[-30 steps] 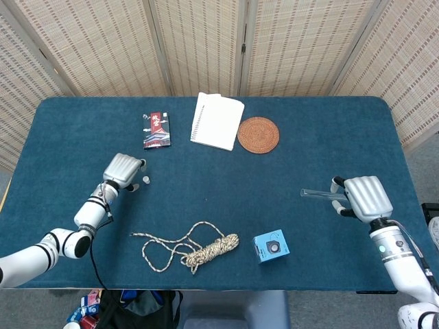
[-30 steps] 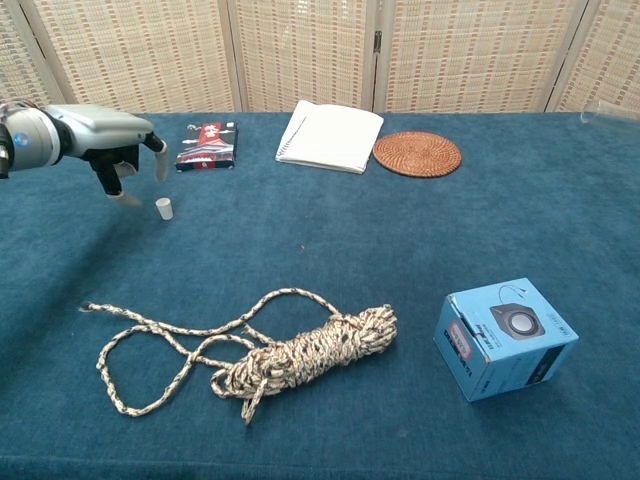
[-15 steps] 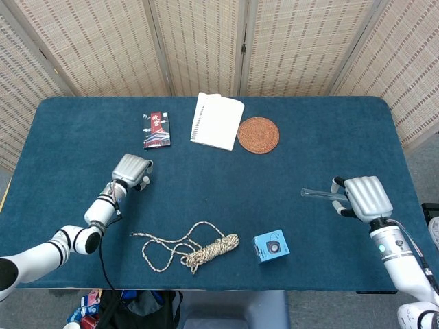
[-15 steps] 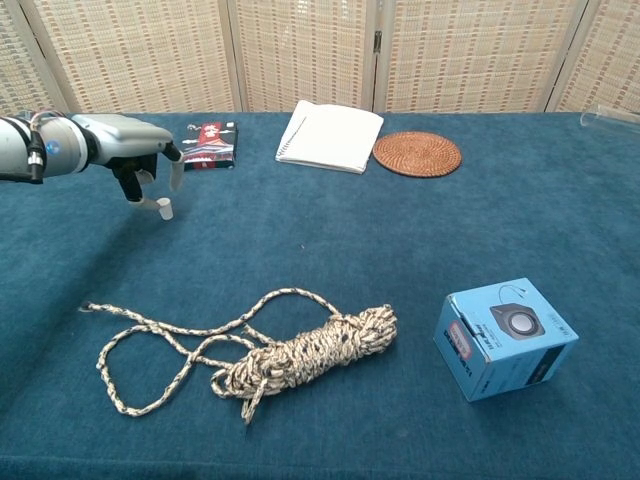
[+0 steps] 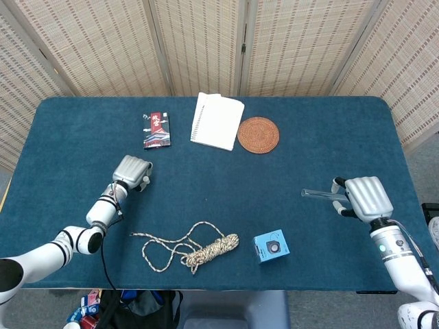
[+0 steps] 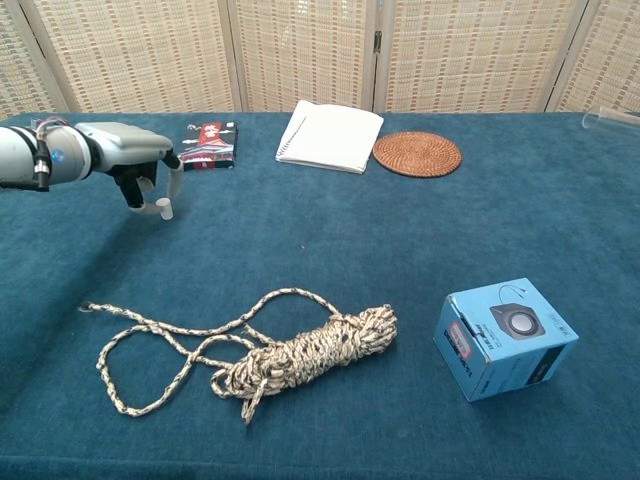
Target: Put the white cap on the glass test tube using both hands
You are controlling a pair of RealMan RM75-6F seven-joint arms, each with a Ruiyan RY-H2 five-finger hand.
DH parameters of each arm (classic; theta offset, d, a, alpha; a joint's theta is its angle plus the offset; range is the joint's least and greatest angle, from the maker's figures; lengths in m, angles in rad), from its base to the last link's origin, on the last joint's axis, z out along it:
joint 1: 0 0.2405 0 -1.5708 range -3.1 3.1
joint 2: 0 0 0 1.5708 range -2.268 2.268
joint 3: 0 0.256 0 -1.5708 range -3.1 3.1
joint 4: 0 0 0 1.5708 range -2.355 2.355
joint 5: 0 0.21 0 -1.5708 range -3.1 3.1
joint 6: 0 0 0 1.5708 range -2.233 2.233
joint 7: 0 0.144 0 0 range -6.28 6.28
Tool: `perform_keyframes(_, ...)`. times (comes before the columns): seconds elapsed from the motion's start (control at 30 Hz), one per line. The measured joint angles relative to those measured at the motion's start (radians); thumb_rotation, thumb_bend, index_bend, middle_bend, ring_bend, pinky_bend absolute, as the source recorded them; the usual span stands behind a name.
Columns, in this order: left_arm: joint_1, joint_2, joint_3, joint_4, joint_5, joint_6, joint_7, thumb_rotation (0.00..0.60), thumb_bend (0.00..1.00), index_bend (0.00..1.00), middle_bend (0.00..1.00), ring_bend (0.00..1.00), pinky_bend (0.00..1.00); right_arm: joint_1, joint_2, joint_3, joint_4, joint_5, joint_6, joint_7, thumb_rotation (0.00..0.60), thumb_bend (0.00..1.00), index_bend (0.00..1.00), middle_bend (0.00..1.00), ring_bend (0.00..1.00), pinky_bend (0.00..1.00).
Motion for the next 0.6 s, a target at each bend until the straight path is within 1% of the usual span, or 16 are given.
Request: perform_keyframes(0.6, 0.002, -0.015, -0.004, 0.021, 0.006, -0.009, 0.000, 0.600, 0.35, 0.47, 0.93, 0.90, 0.89, -0.002, -0.001, 0.002, 0.010, 0.004, -0.005, 0.008, 0.600, 0.68, 0.86, 1.00, 1.00, 1.00)
